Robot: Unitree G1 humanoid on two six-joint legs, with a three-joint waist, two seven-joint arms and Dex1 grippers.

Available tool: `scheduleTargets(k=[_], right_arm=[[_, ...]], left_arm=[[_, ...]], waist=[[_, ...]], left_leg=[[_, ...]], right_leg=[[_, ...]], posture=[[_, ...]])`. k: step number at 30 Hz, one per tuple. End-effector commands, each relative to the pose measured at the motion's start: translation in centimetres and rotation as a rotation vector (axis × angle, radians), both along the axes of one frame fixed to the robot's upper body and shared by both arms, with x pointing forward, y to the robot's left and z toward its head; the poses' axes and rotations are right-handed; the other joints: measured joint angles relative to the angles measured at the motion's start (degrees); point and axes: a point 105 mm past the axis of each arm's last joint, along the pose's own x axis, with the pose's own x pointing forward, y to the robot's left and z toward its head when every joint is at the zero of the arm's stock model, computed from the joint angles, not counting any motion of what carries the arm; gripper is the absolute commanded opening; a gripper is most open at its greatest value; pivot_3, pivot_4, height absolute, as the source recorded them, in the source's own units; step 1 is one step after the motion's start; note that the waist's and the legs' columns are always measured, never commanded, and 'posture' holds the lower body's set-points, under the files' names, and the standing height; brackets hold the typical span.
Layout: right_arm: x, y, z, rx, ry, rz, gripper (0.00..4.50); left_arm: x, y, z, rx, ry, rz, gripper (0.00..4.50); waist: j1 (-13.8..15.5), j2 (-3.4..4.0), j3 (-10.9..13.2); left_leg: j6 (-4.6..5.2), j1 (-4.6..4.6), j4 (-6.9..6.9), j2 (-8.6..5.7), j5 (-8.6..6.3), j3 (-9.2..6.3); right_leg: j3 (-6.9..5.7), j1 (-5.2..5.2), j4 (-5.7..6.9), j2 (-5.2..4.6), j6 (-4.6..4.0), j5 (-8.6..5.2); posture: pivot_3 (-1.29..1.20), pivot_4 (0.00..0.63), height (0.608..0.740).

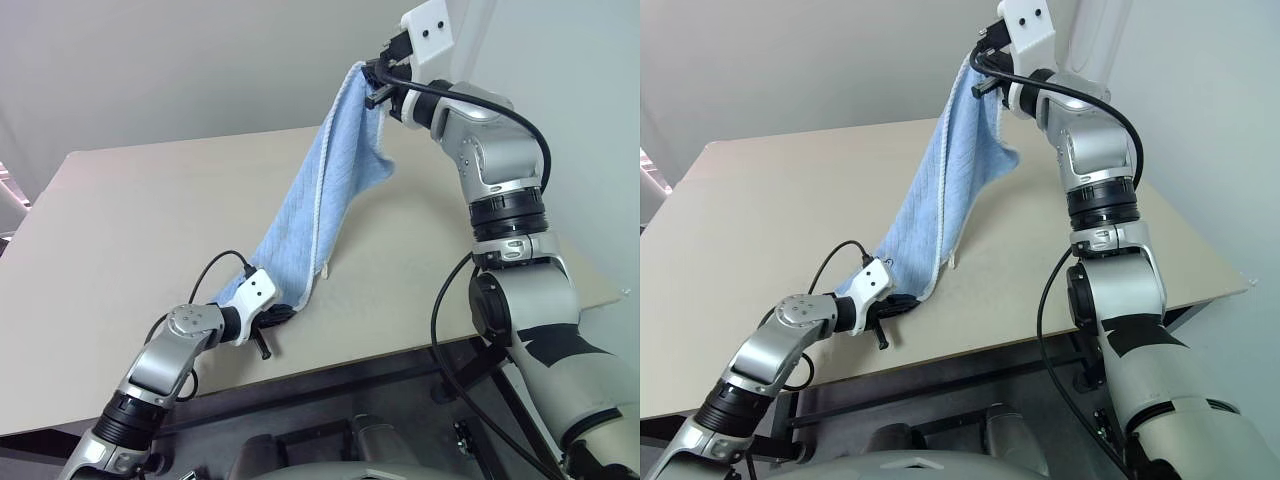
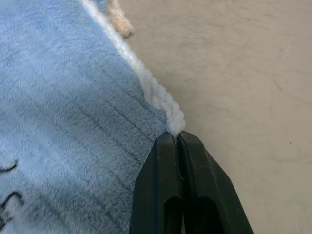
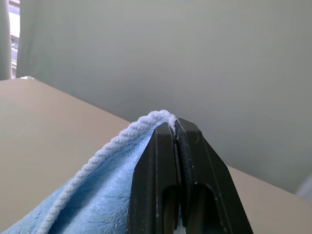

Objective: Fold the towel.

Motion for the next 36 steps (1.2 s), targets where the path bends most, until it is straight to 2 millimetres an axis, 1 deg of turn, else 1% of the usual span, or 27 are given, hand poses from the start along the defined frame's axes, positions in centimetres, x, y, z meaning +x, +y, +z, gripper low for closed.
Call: scheduleTargets(k=[1,2,4,5,7,8,9,12,13,15,17,20,22,23,27,30,32,34,35,36], right_arm=[[-0.6,-0.1,1.4,0.028,-0.050,0.005,0.00],[-0.5,-0.2,1.3,0.031,-0.047,0.003,0.00],[-0.3,-0.7,0.9,0.031,-0.039,-0.013,0.00],[-0.2,-1.1,0.7,0.027,-0.035,-0.023,0.00],[0.2,-2.0,-0.1,0.016,-0.021,-0.052,0.00],[0.4,-2.5,-0.4,0.010,-0.014,-0.068,0.00],[0.5,-2.8,-0.6,0.006,-0.009,-0.077,0.00],[1.1,-4.4,-1.4,-0.005,0.007,-0.123,0.00],[1.3,-4.8,-1.5,-0.005,0.013,-0.134,0.00],[1.6,-5.5,-1.8,-0.015,0.018,-0.155,0.00],[2.0,-6.1,-2.1,-0.025,0.020,-0.172,0.00],[2.3,-6.7,-2.4,-0.030,0.026,-0.184,0.00],[2.6,-7.1,-2.7,-0.052,0.024,-0.203,0.00],[2.8,-7.4,-3.0,-0.051,0.028,-0.217,0.00],[3.5,-7.7,-3.0,-0.009,0.005,-0.247,0.00],[3.8,-7.4,-1.9,0.054,-0.040,-0.273,0.00],[3.9,-7.4,-0.7,0.107,-0.083,-0.296,0.00],[3.9,-7.7,0.0,0.142,-0.118,-0.329,0.00],[3.8,-7.9,0.3,0.155,-0.137,-0.334,0.00],[3.7,-7.9,0.3,0.159,-0.147,-0.318,0.00]], left_arm=[[1.1,2.8,5.3,-0.098,-0.118,0.072,0.02],[1.2,3.5,6.1,-0.118,-0.132,0.094,0.02],[1.5,5.7,8.5,-0.182,-0.154,0.160,0.02],[1.5,6.9,9.6,-0.203,-0.169,0.192,0.02],[1.8,10.2,11.5,-0.215,-0.208,0.273,0.02],[2.0,11.8,12.2,-0.211,-0.227,0.314,0.02],[2.1,12.7,12.6,-0.209,-0.238,0.339,0.02],[4.4,17.6,15.3,-0.225,-0.345,0.544,0.02],[5.1,18.7,16.1,-0.243,-0.370,0.598,0.02],[6.6,19.9,17.3,-0.260,-0.423,0.659,0.02],[8.3,21.0,17.9,-0.265,-0.452,0.724,0.02],[10.4,22.1,18.6,-0.252,-0.495,0.802,0.02],[11.9,22.7,19.2,-0.224,-0.533,0.870,0.02],[12.8,22.6,19.6,-0.217,-0.554,0.899,0.02],[15.4,21.0,21.0,-0.234,-0.563,0.940,0.02],[16.6,19.4,21.7,-0.248,-0.563,0.955,0.02],[17.1,18.6,22.4,-0.259,-0.588,0.966,0.02],[17.3,18.1,23.0,-0.240,-0.632,0.963,0.02],[17.3,18.1,23.2,-0.237,-0.652,0.969,0.02],[17.4,17.9,23.0,-0.232,-0.650,0.958,0.02]], waist=[[0.0,-0.01,0.0],[0.0,-0.01,0.0],[0.0,0.00,0.0],[0.0,0.00,0.0],[0.0,0.00,0.0],[-0.1,-0.01,0.0],[-0.1,0.00,0.0],[0.3,-0.01,0.0],[0.3,-0.04,0.0],[0.3,-0.06,0.0],[0.2,-0.06,0.0],[0.2,-0.07,0.0],[0.1,-0.06,0.0],[0.1,-0.06,0.0],[0.2,-0.10,0.0],[0.1,-0.10,0.0],[0.1,-0.09,0.0],[0.1,-0.10,0.1],[0.1,-0.10,0.1],[0.1,-0.11,0.1]], left_leg=[[0.00,-0.02,-0.01,0.01,0.00,0.00],[0.00,-0.03,-0.03,0.01,0.00,0.00],[0.00,-0.04,-0.08,0.01,0.00,-0.01],[0.00,-0.04,-0.12,0.00,0.00,0.00],[0.00,-0.04,-0.17,0.00,0.00,0.01],[0.00,-0.04,-0.20,-0.01,0.00,0.01],[0.00,-0.04,-0.24,-0.01,0.00,0.02],[0.00,-0.02,-0.31,-0.05,0.00,0.02],[0.00,-0.03,-0.30,-0.05,0.00,-0.01],[0.00,-0.03,-0.29,-0.06,0.00,0.00],[0.00,-0.02,-0.30,-0.08,0.00,0.03],[0.00,-0.03,-0.40,-0.13,0.00,0.04],[0.00,-0.03,-0.51,-0.13,0.00,0.06],[0.00,-0.04,-0.52,-0.14,0.00,0.04],[0.00,-0.12,-0.60,-0.14,0.00,0.03],[0.00,-0.14,-0.66,-0.18,0.00,0.07],[0.00,-0.15,-0.69,-0.18,-0.01,0.08],[0.00,-0.17,-0.73,-0.17,-0.01,0.07],[0.00,-0.19,-0.73,-0.17,-0.01,0.06],[0.00,-0.19,-0.74,-0.17,-0.01,0.06]], right_leg=[[0.00,-0.02,0.00,0.01,0.00,0.00],[-0.01,-0.05,0.00,0.02,-0.01,0.00],[-0.01,-0.07,-0.01,0.01,-0.01,-0.01],[-0.01,-0.08,-0.03,0.01,-0.01,-0.01],[-0.01,-0.08,-0.07,0.00,0.00,-0.01],[-0.01,-0.09,-0.10,-0.01,0.00,-0.01],[-0.01,-0.09,-0.11,-0.01,0.00,-0.02],[-0.03,-0.09,-0.14,-0.03,0.00,-0.03],[-0.07,-0.09,-0.14,-0.03,0.00,-0.03],[-0.07,-0.07,-0.15,-0.02,0.00,-0.02],[-0.05,-0.04,-0.17,-0.05,0.01,-0.01],[-0.03,-0.06,-0.21,-0.07,-0.10,0.11],[-0.02,-0.11,-0.21,-0.07,0.05,0.19],[-0.03,-0.12,-0.16,-0.06,0.07,0.18],[-0.05,-0.22,-0.18,-0.05,0.09,0.19],[-0.02,-0.23,-0.23,-0.10,0.12,0.17],[0.00,-0.26,-0.22,-0.11,0.13,0.17],[0.00,-0.32,-0.19,-0.10,0.13,0.17],[0.00,-0.34,-0.17,-0.09,0.13,0.17],[0.00,-0.36,-0.16,-0.09,0.13,0.17]], posture=[[0.00,0.000,0.729],[0.00,0.000,0.729],[0.00,0.000,0.729],[0.00,0.000,0.729],[0.00,0.000,0.729],[0.00,0.000,0.729],[0.00,0.000,0.729],[0.00,0.000,0.729],[0.00,0.000,0.729],[0.00,0.000,0.729],[0.00,0.000,0.729],[0.00,0.000,0.729],[0.00,0.000,0.729],[0.00,0.000,0.729],[0.00,0.000,0.729],[0.00,0.000,0.729],[0.00,0.000,0.729],[0.00,0.000,0.729],[0.00,0.000,0.729],[0.00,0.000,0.729]])
